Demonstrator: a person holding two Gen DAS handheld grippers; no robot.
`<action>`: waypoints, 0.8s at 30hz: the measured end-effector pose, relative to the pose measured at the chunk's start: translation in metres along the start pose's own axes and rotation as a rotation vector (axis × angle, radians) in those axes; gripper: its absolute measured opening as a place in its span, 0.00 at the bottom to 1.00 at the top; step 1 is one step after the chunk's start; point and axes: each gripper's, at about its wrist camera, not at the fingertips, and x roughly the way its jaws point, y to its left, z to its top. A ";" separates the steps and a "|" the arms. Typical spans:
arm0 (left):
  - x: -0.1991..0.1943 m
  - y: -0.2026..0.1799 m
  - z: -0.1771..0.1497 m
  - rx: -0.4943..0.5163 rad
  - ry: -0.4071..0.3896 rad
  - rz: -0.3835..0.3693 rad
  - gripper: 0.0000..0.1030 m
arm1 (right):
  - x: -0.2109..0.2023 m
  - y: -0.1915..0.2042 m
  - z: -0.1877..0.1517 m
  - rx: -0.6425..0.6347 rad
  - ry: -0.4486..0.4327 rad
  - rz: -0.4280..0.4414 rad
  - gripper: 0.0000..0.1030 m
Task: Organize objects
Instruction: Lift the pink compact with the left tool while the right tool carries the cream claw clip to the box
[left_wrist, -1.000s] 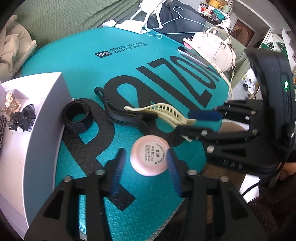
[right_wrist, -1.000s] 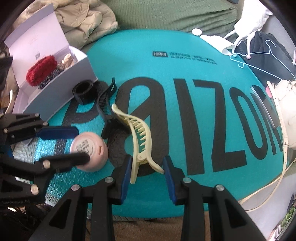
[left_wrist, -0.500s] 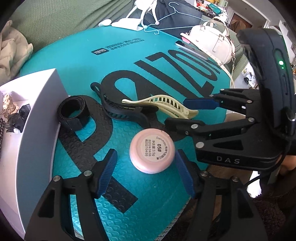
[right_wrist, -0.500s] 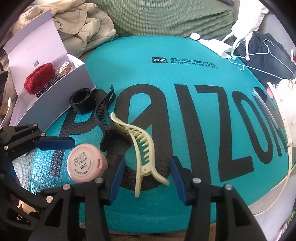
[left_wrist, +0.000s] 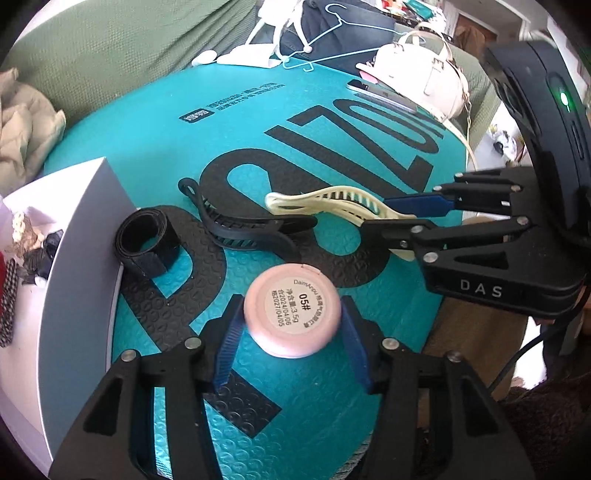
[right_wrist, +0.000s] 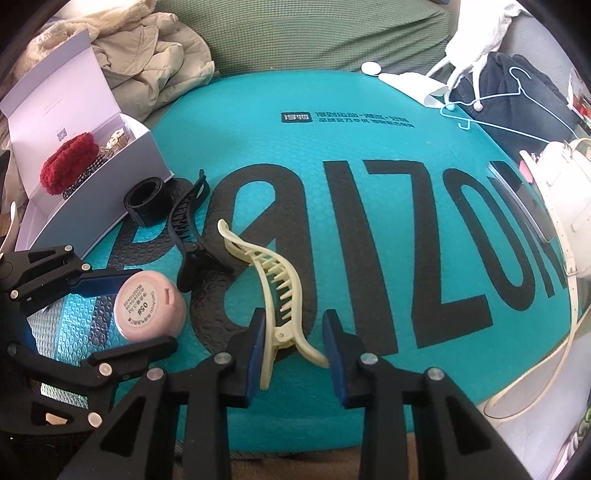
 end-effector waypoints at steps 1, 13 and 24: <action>-0.001 0.002 0.000 -0.013 0.001 -0.009 0.48 | -0.002 -0.001 0.000 0.004 -0.001 -0.002 0.28; -0.026 0.015 0.001 -0.084 -0.026 -0.029 0.48 | -0.005 0.004 0.000 0.010 0.004 -0.008 0.21; -0.047 0.017 0.002 -0.086 -0.036 0.005 0.48 | -0.006 0.005 -0.001 0.009 -0.020 0.022 0.18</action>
